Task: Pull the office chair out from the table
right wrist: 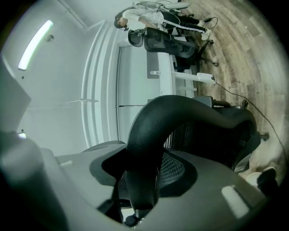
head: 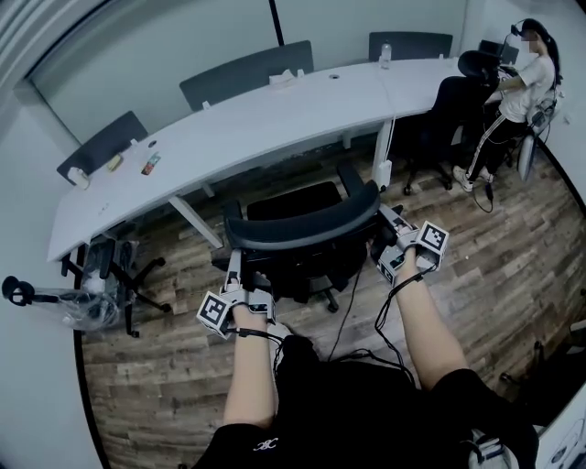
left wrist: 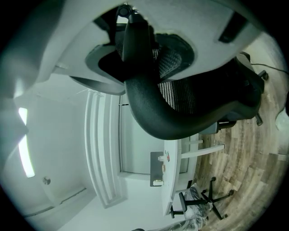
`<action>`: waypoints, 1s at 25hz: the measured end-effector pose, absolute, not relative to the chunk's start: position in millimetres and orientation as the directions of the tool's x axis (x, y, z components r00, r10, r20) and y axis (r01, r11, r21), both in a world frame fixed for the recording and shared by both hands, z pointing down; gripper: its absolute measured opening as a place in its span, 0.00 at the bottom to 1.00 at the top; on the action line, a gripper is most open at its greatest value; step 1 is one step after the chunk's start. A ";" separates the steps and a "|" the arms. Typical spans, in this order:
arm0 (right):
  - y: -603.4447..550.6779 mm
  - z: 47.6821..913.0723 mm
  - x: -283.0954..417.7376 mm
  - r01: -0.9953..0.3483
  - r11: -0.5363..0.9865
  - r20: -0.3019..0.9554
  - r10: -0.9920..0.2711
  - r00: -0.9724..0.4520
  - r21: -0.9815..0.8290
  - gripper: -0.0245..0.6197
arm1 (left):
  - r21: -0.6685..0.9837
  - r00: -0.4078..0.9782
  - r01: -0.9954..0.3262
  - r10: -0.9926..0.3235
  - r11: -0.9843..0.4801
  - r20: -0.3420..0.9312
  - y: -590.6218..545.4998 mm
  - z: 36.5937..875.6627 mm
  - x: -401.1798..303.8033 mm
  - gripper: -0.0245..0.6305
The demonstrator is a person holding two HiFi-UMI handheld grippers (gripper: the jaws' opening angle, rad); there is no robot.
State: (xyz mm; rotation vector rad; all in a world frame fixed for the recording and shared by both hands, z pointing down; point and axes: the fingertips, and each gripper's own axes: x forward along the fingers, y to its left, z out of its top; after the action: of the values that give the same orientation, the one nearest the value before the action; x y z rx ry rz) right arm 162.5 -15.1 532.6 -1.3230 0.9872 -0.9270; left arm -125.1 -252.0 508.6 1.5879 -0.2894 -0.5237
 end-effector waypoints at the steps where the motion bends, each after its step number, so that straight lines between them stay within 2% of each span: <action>1: -15.4 530.7 161.4 -0.015 0.042 -0.045 -0.945 0.325 -0.999 0.36 | 0.988 0.860 0.125 -0.486 -0.094 -0.156 -252.2 506.8 -125.8 0.35; 16: 40.5 538.8 139.5 0.000 0.039 -0.036 -0.930 0.367 -0.999 0.36 | 0.996 0.883 0.080 -0.460 -0.049 -0.093 -206.3 524.1 -143.8 0.35; 20: 39.0 532.3 140.3 -0.017 -0.022 0.013 -0.915 0.404 -1.000 0.38 | 0.998 0.874 0.029 -0.482 -0.063 -0.056 -211.9 517.6 -152.8 0.35; 23: 64.4 528.6 127.0 -0.089 -0.059 0.016 -0.906 0.424 -0.994 0.36 | 0.988 0.865 -0.078 -0.502 -0.136 -0.001 -191.6 524.0 -177.1 0.30; 24: 71.2 525.8 122.1 -0.116 -0.070 0.014 -0.904 0.426 -0.991 0.36 | 0.976 0.863 -0.126 -0.505 -0.175 0.021 -186.9 523.5 -183.7 0.21; 25: 76.7 523.5 116.8 -0.148 -0.091 0.019 -0.905 0.426 -0.985 0.32 | 0.960 0.863 -0.174 -0.504 -0.219 0.042 -182.8 521.7 -188.7 0.03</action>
State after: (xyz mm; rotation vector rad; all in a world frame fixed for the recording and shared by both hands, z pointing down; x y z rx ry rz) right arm 116.8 76.7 523.5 -1.5453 0.9630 -0.8342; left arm -188.7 -182.8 521.7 1.7916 -0.5153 -0.3291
